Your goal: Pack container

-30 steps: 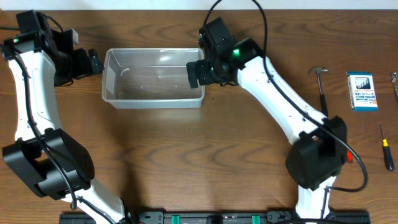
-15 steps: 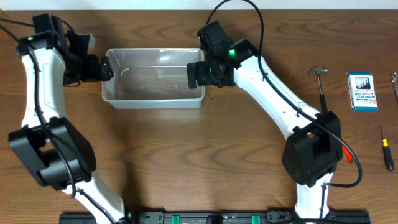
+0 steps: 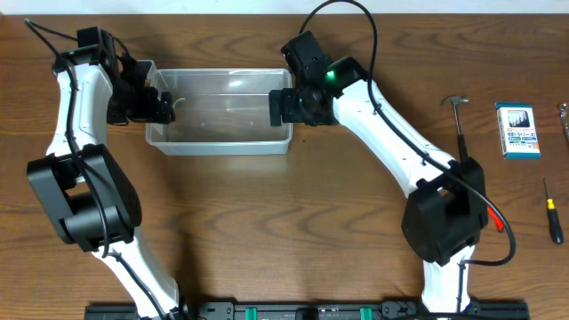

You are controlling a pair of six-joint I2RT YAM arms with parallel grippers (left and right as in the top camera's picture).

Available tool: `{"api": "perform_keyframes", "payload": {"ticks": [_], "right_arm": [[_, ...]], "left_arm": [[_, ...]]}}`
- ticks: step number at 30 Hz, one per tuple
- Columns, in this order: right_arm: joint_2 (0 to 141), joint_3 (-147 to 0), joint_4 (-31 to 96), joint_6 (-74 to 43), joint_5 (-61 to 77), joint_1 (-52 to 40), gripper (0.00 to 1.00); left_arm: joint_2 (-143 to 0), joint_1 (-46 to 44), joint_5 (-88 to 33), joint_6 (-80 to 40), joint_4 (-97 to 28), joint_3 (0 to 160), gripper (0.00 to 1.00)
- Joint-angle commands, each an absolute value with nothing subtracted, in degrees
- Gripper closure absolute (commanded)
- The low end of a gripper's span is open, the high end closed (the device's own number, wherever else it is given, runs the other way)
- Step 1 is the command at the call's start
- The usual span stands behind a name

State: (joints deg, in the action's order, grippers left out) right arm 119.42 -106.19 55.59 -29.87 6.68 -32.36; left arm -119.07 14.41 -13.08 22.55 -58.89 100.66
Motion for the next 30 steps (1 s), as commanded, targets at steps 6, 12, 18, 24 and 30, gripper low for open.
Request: {"api": "perform_keyframes", "payload": {"ticks": [6, 12, 18, 24, 30], "right_arm": [[123.83, -106.61, 54.39, -30.83, 9.93, -31.86, 0.24], [123.90, -106.61, 52.93, -30.81, 9.91, -31.83, 0.21], [123.90, -106.59, 52.84, -30.81, 9.87, -31.83, 0.17], [123.90, -106.59, 52.42, -30.81, 9.87, -31.79, 0.15], [123.92, -106.59, 52.51, -30.59, 9.87, -31.79, 0.13]], "left_arm": [[-119.92, 14.37, -12.19, 23.33, -57.71, 100.36, 0.05], [-119.92, 14.37, -12.19, 23.31, -56.84, 100.36, 0.06], [-119.92, 14.37, -12.23, 23.31, -56.25, 100.36, 0.06], [-120.70, 14.37, -12.23, 23.31, -56.23, 100.33, 0.06], [-124.05, 14.37, -12.45, 23.07, -56.45, 100.33, 0.06]]}}
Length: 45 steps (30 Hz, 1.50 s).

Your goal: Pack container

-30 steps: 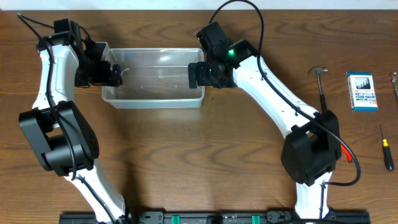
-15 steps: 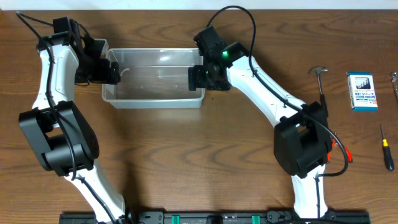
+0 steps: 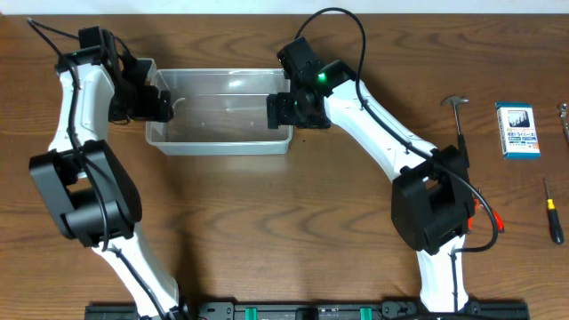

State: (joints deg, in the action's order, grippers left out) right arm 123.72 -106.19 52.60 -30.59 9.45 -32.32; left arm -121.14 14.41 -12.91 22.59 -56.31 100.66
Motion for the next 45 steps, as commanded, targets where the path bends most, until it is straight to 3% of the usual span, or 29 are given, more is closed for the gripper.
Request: {"api": "perform_keyframes", "payload": {"ticks": [1, 8, 17, 21, 28, 31, 35, 41, 45], "right_arm": [[123.92, -106.59, 52.60, -30.59, 9.87, -31.79, 0.14], [123.92, -106.59, 52.71, -30.37, 9.89, -31.79, 0.40], [123.92, -106.59, 52.27, -30.37, 9.89, -31.79, 0.46], [123.92, -106.59, 51.81, -30.37, 9.89, -31.79, 0.53], [123.90, -106.61, 50.76, -30.37, 9.89, -31.62, 0.77], [123.90, -106.61, 50.52, -30.39, 9.91, -31.20, 0.87], [123.90, -106.61, 50.57, -30.41, 9.93, -30.33, 0.89], [123.90, -106.61, 50.54, -30.41, 11.38, -28.88, 0.93], [123.90, -106.61, 50.54, -30.39, 11.99, -28.29, 0.98]], "left_arm": [[-124.44, 14.37, -12.47, 22.98, -56.55, 100.33, 0.06], [-125.16, 14.37, -12.47, 22.65, -56.40, 100.36, 0.07], [-125.16, 14.37, -12.47, 22.17, -55.88, 100.42, 0.29], [-125.14, 14.37, -12.45, 21.98, -55.75, 100.82, 0.31], [-124.79, 14.37, -12.45, 21.30, -55.81, 102.32, 0.36], [-124.62, 14.37, -12.45, 20.49, -55.86, 102.94, 0.47], [-124.60, 14.37, -12.45, 19.40, -56.45, 104.33, 0.60], [-124.51, 14.37, -12.62, 17.87, -56.75, 106.78, 0.65], [-123.96, 14.37, -12.64, 17.21, -56.75, 106.98, 0.78]]}}
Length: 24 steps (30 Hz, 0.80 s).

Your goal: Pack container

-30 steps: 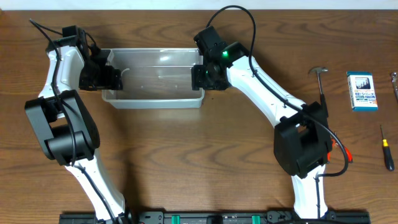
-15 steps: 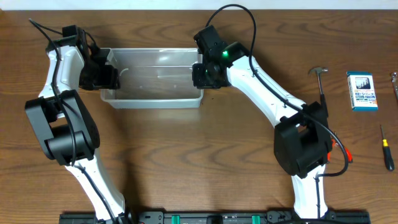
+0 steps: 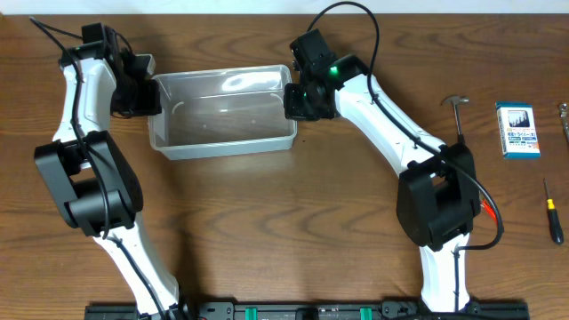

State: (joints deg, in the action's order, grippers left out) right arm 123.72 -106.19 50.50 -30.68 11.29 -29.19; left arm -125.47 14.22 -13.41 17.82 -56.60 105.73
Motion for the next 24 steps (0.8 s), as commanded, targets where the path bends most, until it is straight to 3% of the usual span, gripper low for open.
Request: {"api": "perform_keyframes", "payload": {"ticks": [1, 5, 24], "right_arm": [[123.90, -106.61, 50.54, -30.41, 12.27, -28.16, 0.98], [123.90, -106.61, 50.54, -30.41, 12.47, -28.08, 0.98], [123.55, -106.63, 51.53, -30.37, 12.47, -25.34, 0.99]], "left_arm": [[-123.74, 14.37, -12.64, 17.19, -56.80, 106.98, 0.81], [-123.20, 14.37, -12.64, 16.60, -56.82, 106.98, 0.94], [-122.34, 12.56, -21.45, 15.11, -59.37, 106.98, 0.94]]}}
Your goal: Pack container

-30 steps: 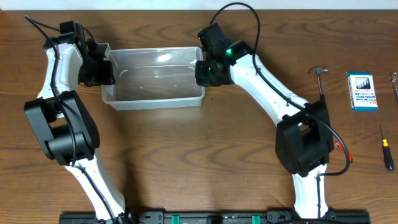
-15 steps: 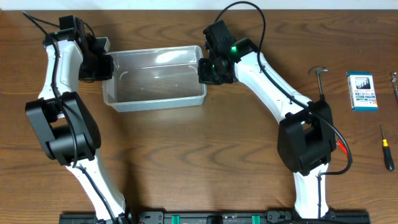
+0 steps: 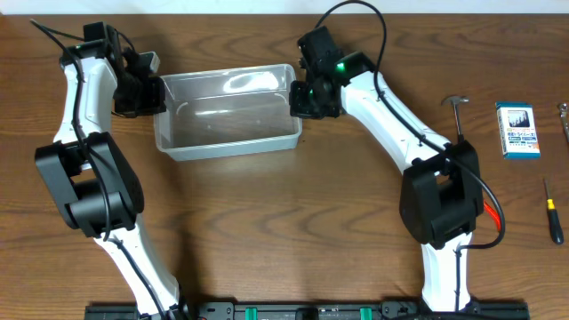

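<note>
A clear plastic container (image 3: pixel 227 111) lies on the wooden table at the back, slightly askew with its right end farther back; nothing shows inside it. My left gripper (image 3: pixel 153 94) is at its left end wall and looks shut on the rim there. At the right end wall my right gripper (image 3: pixel 299 98) looks shut on the rim as well. The black gripper bodies hide the fingertips in the overhead view.
To the right lie a small hammer (image 3: pixel 459 118), a blue and white box (image 3: pixel 516 130), a screwdriver (image 3: pixel 553 210) and a metal tool (image 3: pixel 564 119) at the table's right edge. Both arm bases stand at the front.
The container and both grippers at its ends have shifted a little to the right. Its slight tilt is unchanged.
At first the container lay square, with both grippers reaching over its end walls. A second later the right arm had bent closer. Later the container sat farther back and right, slightly turned, with the grippers at its ends. It has since shifted a little more to the right.
</note>
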You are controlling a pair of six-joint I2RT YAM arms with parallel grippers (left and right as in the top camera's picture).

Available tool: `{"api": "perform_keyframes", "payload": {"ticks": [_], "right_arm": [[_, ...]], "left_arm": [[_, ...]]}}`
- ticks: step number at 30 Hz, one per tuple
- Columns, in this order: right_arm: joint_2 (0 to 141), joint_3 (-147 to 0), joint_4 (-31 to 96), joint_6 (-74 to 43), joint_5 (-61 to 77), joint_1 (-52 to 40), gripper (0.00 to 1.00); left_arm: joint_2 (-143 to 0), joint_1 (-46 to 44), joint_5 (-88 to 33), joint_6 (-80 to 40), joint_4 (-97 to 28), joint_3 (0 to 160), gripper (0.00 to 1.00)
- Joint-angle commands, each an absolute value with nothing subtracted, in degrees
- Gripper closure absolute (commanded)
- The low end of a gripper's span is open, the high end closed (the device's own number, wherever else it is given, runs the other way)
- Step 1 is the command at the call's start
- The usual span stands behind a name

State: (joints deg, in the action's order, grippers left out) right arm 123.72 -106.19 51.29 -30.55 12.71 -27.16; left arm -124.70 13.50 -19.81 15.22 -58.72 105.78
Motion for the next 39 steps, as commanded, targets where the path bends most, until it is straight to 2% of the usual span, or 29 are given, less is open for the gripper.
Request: {"api": "perform_keyframes", "payload": {"ticks": [1, 20, 39], "right_arm": [[123.55, -106.63, 51.90, -30.37, 12.47, -24.88, 0.99], [123.55, -106.63, 59.22, -28.36, 12.08, -17.89, 0.99], [122.78, -106.61, 76.79, -18.09, 4.51, -8.99, 0.99]], "left_arm": [[-122.34, 12.08, -21.45, 15.11, -59.55, 106.98, 0.94], [-122.34, -1.39, -21.67, 14.17, -60.88, 106.98, 0.94], [-122.34, -9.23, -26.59, 11.66, -66.48, 106.98, 0.94]]}}
